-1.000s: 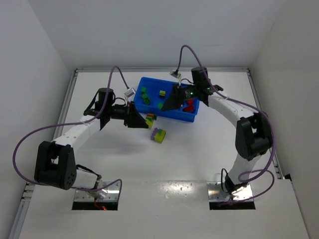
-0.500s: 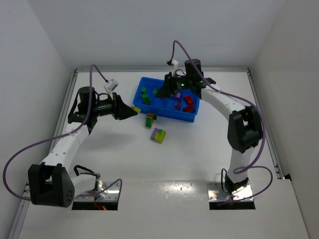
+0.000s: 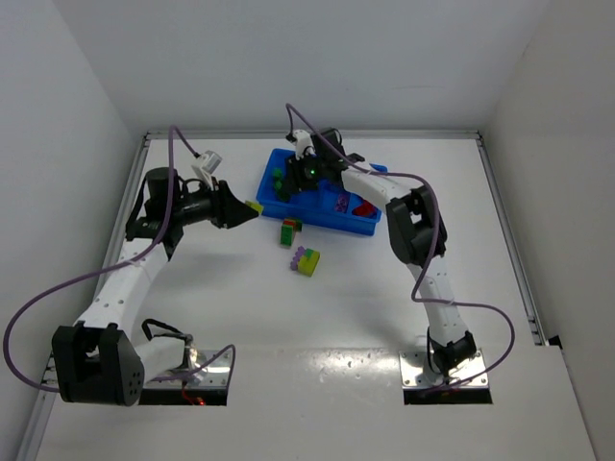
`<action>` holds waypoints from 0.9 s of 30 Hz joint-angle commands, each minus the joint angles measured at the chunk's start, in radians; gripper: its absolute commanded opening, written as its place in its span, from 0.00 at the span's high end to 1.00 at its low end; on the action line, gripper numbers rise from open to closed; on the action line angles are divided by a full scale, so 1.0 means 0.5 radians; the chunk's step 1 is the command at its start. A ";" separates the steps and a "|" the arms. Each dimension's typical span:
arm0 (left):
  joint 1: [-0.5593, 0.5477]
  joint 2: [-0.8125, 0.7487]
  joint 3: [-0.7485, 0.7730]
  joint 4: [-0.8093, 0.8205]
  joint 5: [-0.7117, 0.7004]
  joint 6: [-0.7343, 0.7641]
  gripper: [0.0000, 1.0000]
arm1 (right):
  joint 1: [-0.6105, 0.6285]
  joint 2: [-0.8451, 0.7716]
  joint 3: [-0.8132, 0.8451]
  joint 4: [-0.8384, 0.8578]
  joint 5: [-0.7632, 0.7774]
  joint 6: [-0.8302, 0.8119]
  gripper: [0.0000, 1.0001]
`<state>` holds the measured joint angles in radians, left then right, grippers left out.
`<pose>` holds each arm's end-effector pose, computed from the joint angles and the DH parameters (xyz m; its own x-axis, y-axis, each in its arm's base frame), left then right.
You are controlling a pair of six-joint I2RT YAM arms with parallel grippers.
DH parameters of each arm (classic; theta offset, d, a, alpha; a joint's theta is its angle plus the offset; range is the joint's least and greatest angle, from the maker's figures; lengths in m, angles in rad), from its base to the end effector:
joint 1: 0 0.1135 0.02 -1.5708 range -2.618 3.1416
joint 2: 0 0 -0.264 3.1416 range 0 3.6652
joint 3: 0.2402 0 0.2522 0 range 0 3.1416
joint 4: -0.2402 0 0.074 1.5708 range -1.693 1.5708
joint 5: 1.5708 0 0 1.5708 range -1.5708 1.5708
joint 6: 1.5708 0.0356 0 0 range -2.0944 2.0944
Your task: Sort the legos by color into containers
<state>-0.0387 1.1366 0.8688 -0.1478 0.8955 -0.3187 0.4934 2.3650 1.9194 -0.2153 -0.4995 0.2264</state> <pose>0.2478 -0.0374 0.3072 -0.6143 -0.1722 -0.7701 0.5742 0.5719 -0.5859 0.4660 0.2700 0.1825 -0.6949 -0.1500 -0.7033 -0.6083 0.6441 0.4637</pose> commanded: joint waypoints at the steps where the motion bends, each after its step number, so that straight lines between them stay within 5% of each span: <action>1: 0.019 -0.034 0.094 0.013 -0.005 0.012 1.00 | 0.025 0.047 0.140 0.023 0.122 -0.033 0.82; 8: 0.019 0.024 0.094 0.013 -0.005 0.012 1.00 | 0.026 0.075 0.183 0.041 0.122 -0.051 0.74; 13: 0.019 0.068 0.094 0.013 -0.027 0.012 1.00 | 0.044 0.028 0.162 -0.002 0.134 -0.069 0.16; 21: -0.048 0.242 0.183 0.176 -0.103 -0.056 1.00 | -0.103 -0.572 -0.160 -0.014 0.213 -0.069 0.14; 27: -0.306 0.622 0.471 0.194 -0.376 0.033 1.00 | -0.382 -1.354 -0.687 -0.259 0.453 -0.458 0.14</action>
<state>-0.1402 1.3846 1.0363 -0.0937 0.7853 -0.3244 0.3725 1.8793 1.6569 -0.3092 -0.3580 0.1207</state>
